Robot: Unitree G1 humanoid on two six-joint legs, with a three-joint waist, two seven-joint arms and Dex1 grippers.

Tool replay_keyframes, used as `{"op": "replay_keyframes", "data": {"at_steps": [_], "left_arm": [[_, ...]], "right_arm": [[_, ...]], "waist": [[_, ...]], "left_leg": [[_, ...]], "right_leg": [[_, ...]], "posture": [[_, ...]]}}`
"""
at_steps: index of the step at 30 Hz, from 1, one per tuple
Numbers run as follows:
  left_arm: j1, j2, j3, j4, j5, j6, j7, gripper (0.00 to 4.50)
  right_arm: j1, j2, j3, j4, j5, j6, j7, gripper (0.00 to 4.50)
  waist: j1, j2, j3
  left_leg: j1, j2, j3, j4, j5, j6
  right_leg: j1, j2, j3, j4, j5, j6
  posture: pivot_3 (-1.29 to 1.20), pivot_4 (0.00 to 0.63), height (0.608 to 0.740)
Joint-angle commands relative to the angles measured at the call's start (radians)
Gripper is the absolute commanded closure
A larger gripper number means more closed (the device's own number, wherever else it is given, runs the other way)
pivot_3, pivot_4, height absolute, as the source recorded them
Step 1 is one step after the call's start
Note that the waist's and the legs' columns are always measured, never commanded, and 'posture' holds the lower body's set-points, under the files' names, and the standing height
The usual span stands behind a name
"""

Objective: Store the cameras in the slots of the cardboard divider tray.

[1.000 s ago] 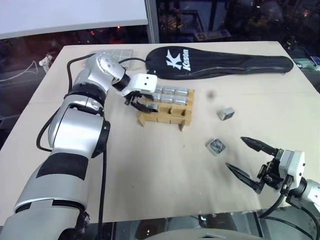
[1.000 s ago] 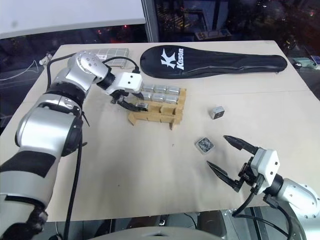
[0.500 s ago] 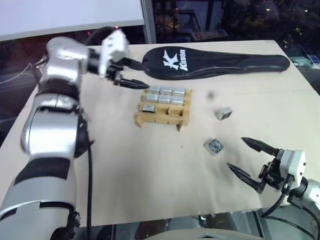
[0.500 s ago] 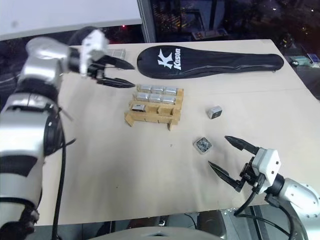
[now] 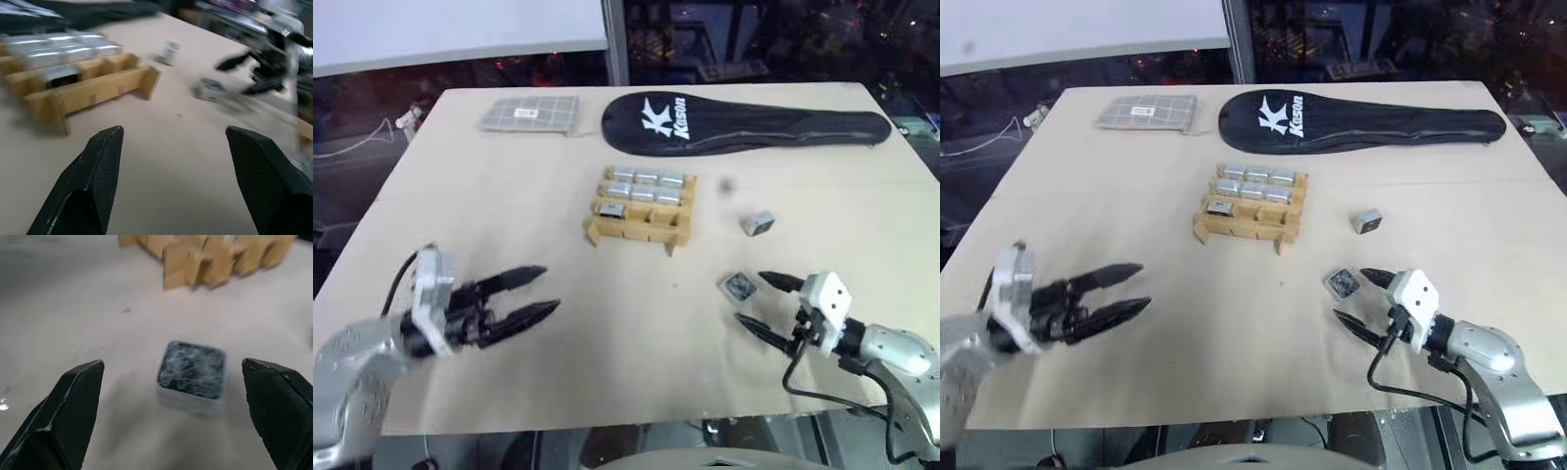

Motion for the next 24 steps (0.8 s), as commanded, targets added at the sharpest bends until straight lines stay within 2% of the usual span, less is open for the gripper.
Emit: {"op": "replay_keyframes", "data": {"at_steps": [1,7,16,19,20,21,22,23,24], "left_arm": [[0.058,-0.042,0.079,-0.139,-0.031,-0.04,0.066,1.07],[0.177,-0.18,0.085,-0.26,0.001,-0.147,0.132,1.07],[0.194,-0.171,0.036,-0.246,0.037,-0.2,0.125,1.07],[0.213,-0.147,0.025,-0.229,0.027,-0.195,0.082,1.02],[0.204,-0.14,0.023,-0.217,0.026,-0.196,0.079,1.02],[0.193,-0.133,0.021,-0.208,0.022,-0.195,0.076,1.02],[0.187,-0.122,0.018,-0.202,0.01,-0.185,0.069,1.02],[0.187,-0.112,0.015,-0.199,-0.002,-0.172,0.061,1.02],[0.188,-0.102,0.012,-0.197,-0.008,-0.165,0.051,1.02]], "right_arm": [[-0.029,-0.01,0.007,0.005,0.003,0.031,0.005,0.0],[-0.078,0.018,0.041,0.069,-0.067,0.058,-0.057,0.0],[-0.09,0.058,0.051,0.055,-0.104,0.061,-0.111,0.0],[-0.078,0.066,0.053,0.038,-0.11,0.062,-0.122,0.85],[-0.074,0.068,0.053,0.035,-0.114,0.06,-0.127,1.39],[-0.071,0.071,0.051,0.034,-0.119,0.057,-0.135,1.62],[-0.069,0.074,0.05,0.033,-0.121,0.055,-0.14,2.32],[-0.068,0.076,0.049,0.033,-0.123,0.055,-0.144,2.6],[-0.068,0.079,0.048,0.033,-0.125,0.053,-0.146,2.61]], "waist": [[0.007,0.0,0.0],[-0.005,0.001,-0.001],[-0.006,0.002,-0.001],[-0.006,0.002,-0.001],[-0.006,0.002,-0.001],[-0.005,0.002,-0.001],[-0.005,0.002,-0.001],[-0.005,0.002,-0.001],[-0.006,0.002,-0.001]], "left_leg": [[0.001,0.0,-0.001,0.0,0.0,0.0],[0.004,0.004,0.002,0.0,0.0,0.0],[0.003,0.004,0.003,-0.001,0.0,0.0],[0.003,0.004,0.004,-0.001,0.0,0.0],[0.003,0.004,0.004,-0.001,0.0,0.0],[0.003,0.004,0.003,-0.001,0.0,0.0],[0.003,0.004,0.003,-0.001,0.0,0.0],[0.003,0.004,0.003,-0.001,0.0,0.0],[0.003,0.004,0.002,-0.001,0.0,0.0]], "right_leg": [[0.001,0.0,-0.002,-0.001,0.0,0.0],[0.006,0.004,0.0,-0.005,0.0,0.0],[0.005,0.006,0.0,-0.006,0.001,-0.001],[0.005,0.006,0.0,-0.006,0.001,0.0],[0.004,0.006,-0.001,-0.006,0.001,0.0],[0.004,0.006,-0.001,-0.006,0.001,0.0],[0.004,0.006,-0.001,-0.006,0.001,0.0],[0.004,0.006,-0.001,-0.006,0.001,0.0],[0.004,0.006,-0.002,-0.006,0.001,0.0]], "posture": [[0.0,0.15,0.74],[0.0,0.15,0.74],[0.0,0.15,0.74],[0.0,0.15,0.74],[0.0,0.15,0.74],[0.0,0.15,0.74],[0.0,0.15,0.74],[0.0,0.15,0.74],[0.0,0.15,0.74]]}}
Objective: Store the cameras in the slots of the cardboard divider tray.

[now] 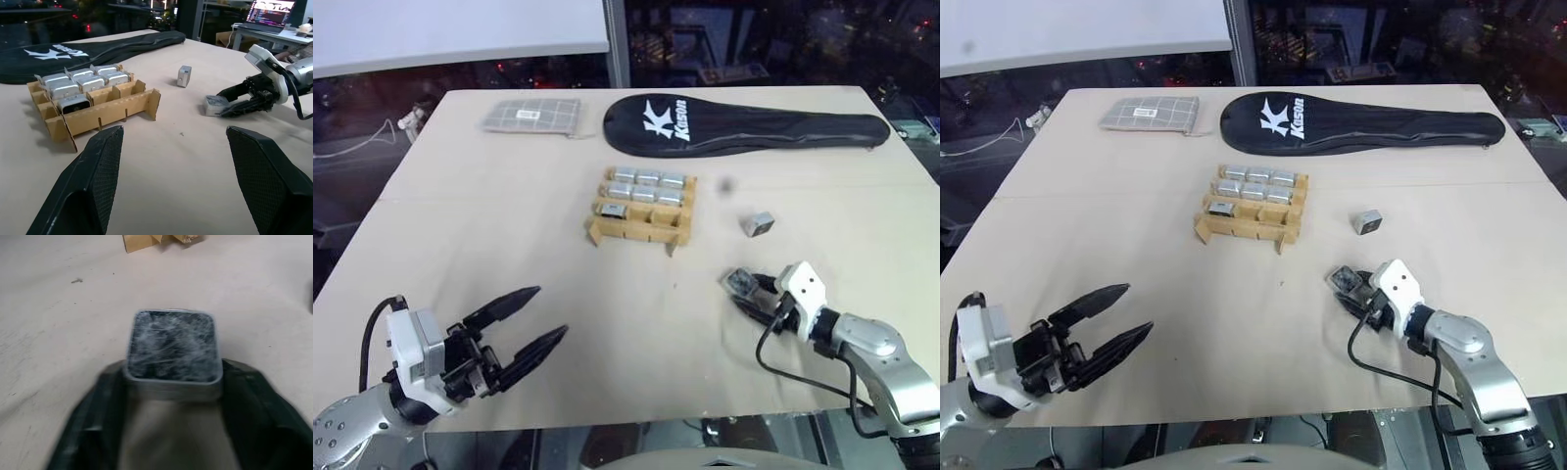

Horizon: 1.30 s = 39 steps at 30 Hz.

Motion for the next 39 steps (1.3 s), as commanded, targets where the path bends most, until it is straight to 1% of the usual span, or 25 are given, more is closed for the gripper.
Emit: {"op": "replay_keyframes", "data": {"at_steps": [1,6,12,16,18,20,22,24,26,28,30,32,33,35,39], "left_arm": [[0.003,0.037,-0.004,0.005,-0.043,0.013,-0.035,1.02],[0.017,0.097,0.0,0.033,-0.074,0.051,-0.096,1.02],[0.016,0.15,-0.008,0.058,-0.07,0.074,-0.16,1.02],[-0.063,0.195,-0.047,0.093,-0.065,0.096,-0.175,1.02],[-0.126,0.23,-0.089,0.109,-0.068,0.14,-0.166,1.02],[-0.199,0.253,-0.125,0.122,-0.084,0.206,-0.114,1.02],[-0.264,0.272,-0.151,0.134,-0.131,0.268,-0.104,1.02],[-0.351,0.313,-0.201,0.18,-0.165,0.369,-0.096,1.02],[-0.448,0.31,-0.256,0.235,-0.107,0.342,-0.102,1.02],[-0.535,0.307,-0.284,0.286,-0.138,0.392,-0.103,1.02],[-0.612,0.296,-0.313,0.331,-0.147,0.422,-0.101,1.02],[-0.698,0.274,-0.352,0.377,-0.118,0.443,-0.058,1.02],[-0.732,0.273,-0.364,0.398,-0.136,0.473,-0.069,1.02],[-0.767,0.277,-0.377,0.422,-0.147,0.491,-0.108,1.02],[-0.809,0.282,-0.422,0.467,-0.077,0.468,-0.139,1.02]], "right_arm": [[0.004,0.006,-0.01,-0.038,-0.006,-0.021,-0.017,2.61],[0.012,0.008,-0.013,-0.037,-0.01,-0.037,-0.02,2.61],[0.008,0.012,-0.01,-0.028,-0.019,-0.054,-0.022,2.61],[-0.009,0.007,-0.006,-0.018,-0.036,-0.098,-0.01,2.61],[-0.029,0.006,0.007,-0.018,-0.048,-0.161,0.014,2.61],[-0.053,0.007,0.025,-0.007,-0.066,-0.253,0.043,2.61],[-0.083,0.004,0.045,0.014,-0.102,-0.362,0.063,2.61],[-0.138,-0.002,0.075,0.065,-0.17,-0.516,0.075,2.61],[-0.208,-0.011,0.111,0.137,-0.251,-0.682,0.079,2.61],[-0.275,-0.014,0.142,0.206,-0.324,-0.811,0.066,2.61],[-0.347,-0.006,0.172,0.279,-0.404,-0.93,0.032,2.61],[-0.429,0.015,0.204,0.359,-0.499,-1.051,-0.021,2.61],[-0.462,0.03,0.215,0.394,-0.546,-1.097,-0.057,2.61],[-0.508,0.056,0.231,0.458,-0.616,-1.177,-0.12,2.61],[-0.583,0.101,0.26,0.532,-0.738,-1.272,-0.231,2.61]], "waist": [[-0.001,0.0,0.0],[-0.002,0.0,0.0],[-0.002,0.001,0.001],[0.0,0.001,0.001],[0.0,0.002,0.001],[-0.002,0.003,0.002],[-0.005,0.003,0.002],[-0.01,0.003,0.002],[-0.015,0.003,0.002],[-0.019,0.003,0.003],[-0.026,0.002,0.003],[-0.027,0.002,0.003],[-0.027,0.002,0.003],[-0.031,0.0,0.002],[-0.031,0.0,0.002]], "left_leg": [[0.0,0.0,0.0,0.0,0.0,0.0],[0.0,0.0,0.001,-0.001,0.0,0.0],[0.0,0.0,0.001,-0.001,0.0,0.0],[-0.001,0.0,0.0,-0.001,0.0,0.0],[-0.002,0.0,0.0,-0.001,0.0,0.0],[-0.001,0.0,-0.001,-0.001,0.0,0.0],[-0.001,0.0,-0.001,-0.001,0.0,0.0],[-0.001,0.0,0.0,-0.001,0.0,0.0],[-0.002,0.0,0.0,-0.002,0.0,0.0],[-0.001,-0.001,0.0,-0.003,0.001,-0.001],[-0.002,-0.001,0.0,-0.003,0.002,-0.003],[-0.002,-0.001,0.001,-0.005,0.004,-0.007],[-0.002,-0.001,0.002,-0.006,0.005,-0.008],[-0.004,-0.001,0.003,-0.006,0.006,-0.009],[-0.004,-0.001,0.006,-0.014,0.007,-0.012]], "right_leg": [[0.0,0.0,0.0,0.0,0.0,0.0],[0.0,0.0,-0.001,0.0,0.0,0.0],[-0.001,0.0,-0.001,-0.001,0.0,0.0],[-0.002,0.0,-0.001,-0.001,0.0,0.0],[-0.002,0.0,-0.002,0.0,0.0,0.0],[-0.002,0.001,-0.004,0.0,0.0,0.0],[-0.002,0.003,-0.004,0.0,0.0,0.001],[-0.003,0.004,-0.004,0.0,0.002,0.004],[-0.004,0.004,-0.004,0.0,0.005,0.001],[-0.004,0.005,-0.003,0.0,0.005,0.0],[-0.005,0.005,-0.003,0.0,0.006,-0.001],[-0.006,0.005,-0.001,0.0,0.006,-0.001],[-0.007,0.005,-0.001,0.0,0.006,-0.001],[-0.011,0.006,0.001,0.001,0.007,-0.003],[-0.016,0.006,0.005,0.001,0.008,-0.004]], "posture": [[0.0,0.15,0.74],[0.0,0.15,0.74],[0.0,0.15,0.74],[0.0,0.15,0.74],[0.0,0.15,0.74],[0.0,0.15,0.74],[0.0,0.15,0.74],[0.0,0.15,0.74],[0.0,0.15,0.74],[0.0,0.15,0.74],[0.0,0.15,0.74],[0.0,0.15,0.74],[0.0,0.15,0.74],[0.0,0.15,0.74],[0.0,0.15,0.74]]}}
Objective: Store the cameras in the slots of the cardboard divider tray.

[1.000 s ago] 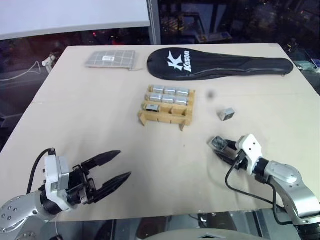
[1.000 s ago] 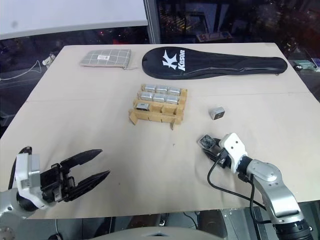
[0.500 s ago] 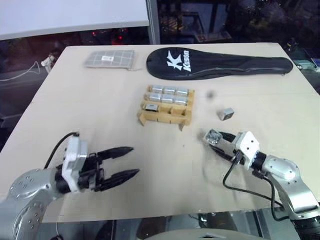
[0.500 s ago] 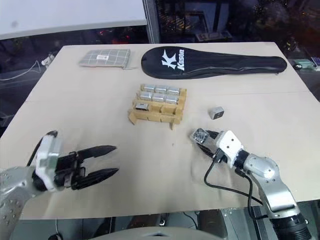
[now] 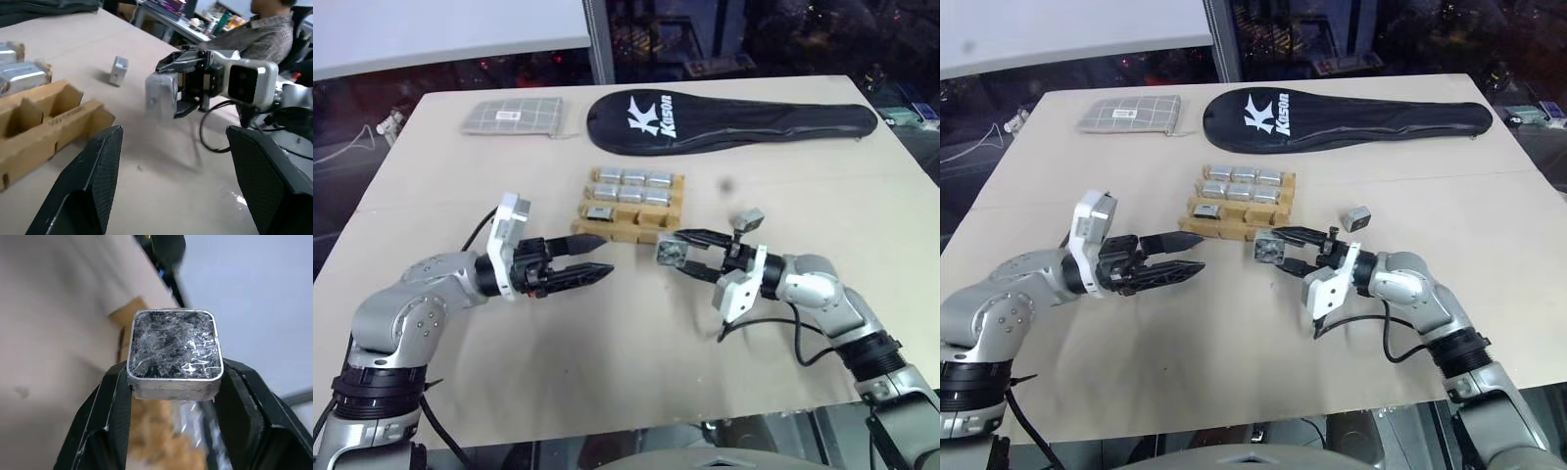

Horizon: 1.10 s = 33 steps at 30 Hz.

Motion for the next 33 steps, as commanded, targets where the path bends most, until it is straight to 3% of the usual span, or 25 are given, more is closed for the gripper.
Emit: {"op": "replay_keyframes", "data": {"at_steps": [1,13,33], "left_arm": [[-0.029,0.016,-0.033,0.032,0.053,-0.009,-0.036,1.02],[-0.108,-0.001,-0.059,0.09,0.07,0.036,-0.093,1.02],[-0.151,-0.006,-0.094,0.104,0.093,0.073,-0.161,1.02]], "right_arm": [[-0.066,0.037,0.017,0.038,-0.103,-0.1,-0.117,2.61],[-0.166,0.097,0.117,0.123,-0.25,-0.192,-0.252,2.61],[-0.18,0.097,0.165,0.142,-0.266,-0.137,-0.285,2.61]], "waist": [[-0.001,0.0,0.0],[-0.003,0.0,0.0],[-0.024,0.0,0.0]], "left_leg": [[0.0,0.0,0.001,-0.001,0.0,0.0],[-0.002,0.0,0.003,-0.001,0.0,0.0],[-0.001,0.001,0.004,0.0,0.0,0.0]], "right_leg": [[-0.001,0.0,0.001,0.0,0.0,0.0],[-0.004,0.001,0.003,0.001,0.0,0.0],[-0.004,0.002,0.004,0.003,0.001,-0.001]], "posture": [[0.0,0.15,0.74],[0.0,0.15,0.74],[0.0,0.15,0.74]]}}
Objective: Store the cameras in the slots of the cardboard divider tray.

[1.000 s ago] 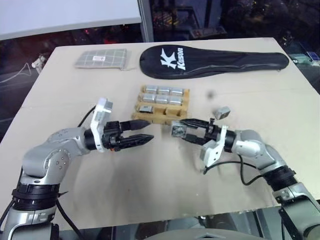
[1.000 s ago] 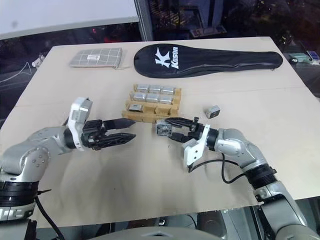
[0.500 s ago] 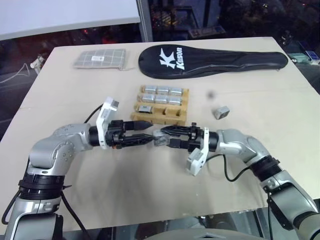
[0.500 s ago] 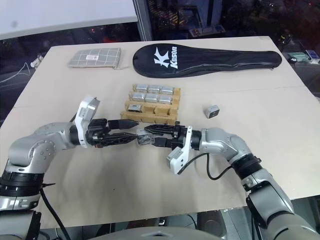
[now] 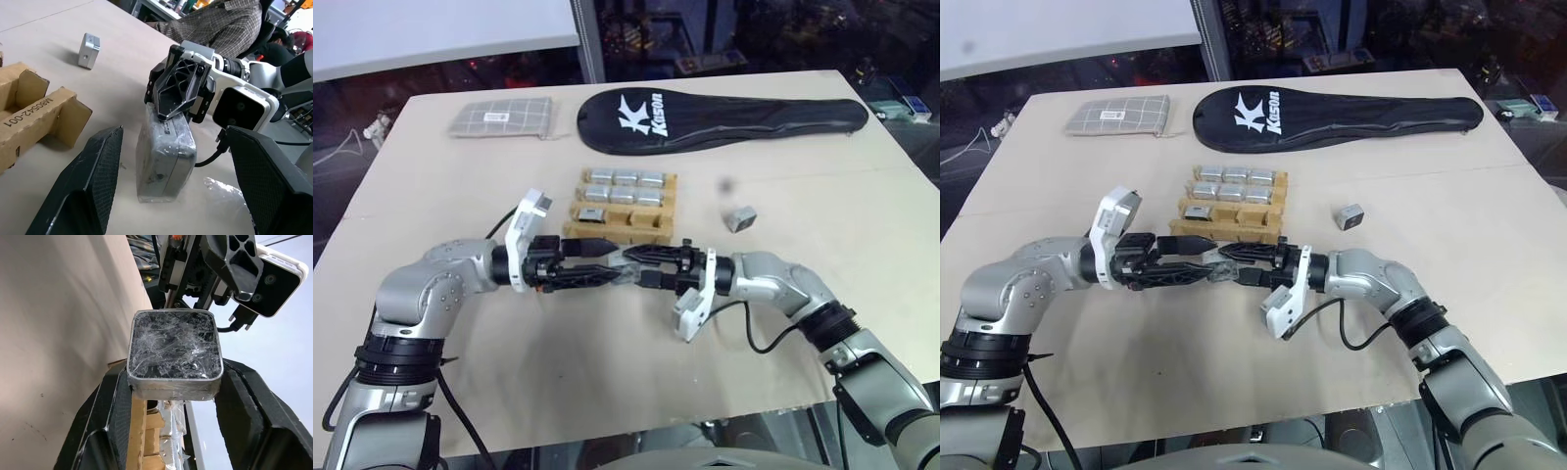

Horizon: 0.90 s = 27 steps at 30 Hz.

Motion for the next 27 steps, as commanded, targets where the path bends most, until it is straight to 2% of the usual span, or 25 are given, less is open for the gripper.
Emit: {"op": "replay_keyframes", "data": {"at_steps": [1,14,15,17,21,27], "left_arm": [[-0.022,0.009,-0.005,0.0,0.006,0.0,-0.022,1.02],[-0.041,0.005,-0.017,0.04,0.051,-0.028,-0.051,1.02],[-0.043,0.006,-0.017,0.042,0.053,-0.028,-0.053,1.43],[-0.043,0.007,-0.017,0.045,0.05,-0.025,-0.06,1.82],[-0.048,0.004,-0.017,0.057,0.054,-0.03,-0.061,3.63],[-0.053,0.003,-0.026,0.065,0.071,-0.05,-0.069,3.67]], "right_arm": [[-0.005,0.002,0.003,-0.024,0.015,0.004,-0.016,2.61],[-0.005,0.017,0.011,-0.049,0.037,0.044,-0.003,2.61],[-0.006,0.017,0.012,-0.049,0.039,0.044,-0.003,2.61],[-0.006,0.017,0.013,-0.049,0.041,0.045,-0.002,2.61],[-0.008,0.015,0.016,-0.048,0.046,0.046,-0.001,2.61],[0.008,0.012,0.015,-0.065,0.099,0.097,0.033,2.61]], "waist": [[0.0,0.0,0.0],[0.0,0.0,0.0],[0.0,0.0,0.0],[-0.001,0.0,0.0],[0.0,0.0,0.0],[0.0,0.0,0.0]], "left_leg": [[0.0,0.0,0.0,0.0,0.0,0.0],[0.0,0.0,0.0,0.0,0.0,0.0],[0.0,0.0,0.0,0.0,0.0,0.0],[0.0,0.0,0.001,0.0,0.0,0.0],[0.0,0.0,0.001,0.0,0.0,0.0],[-0.001,0.0,0.002,0.0,0.0,0.0]], "right_leg": [[0.0,0.0,0.0,0.0,0.0,0.0],[0.0,0.0,0.001,0.001,0.0,0.0],[0.0,0.0,0.0,0.001,0.0,0.0],[0.0,0.0,0.001,0.001,0.0,0.0],[-0.001,0.0,0.001,0.001,0.0,0.0],[-0.002,0.0,0.002,0.002,0.0,0.0]], "posture": [[0.0,0.15,0.74],[0.0,0.15,0.74],[0.0,0.15,0.74],[0.0,0.15,0.74],[0.0,0.15,0.74],[0.0,0.15,0.74]]}}
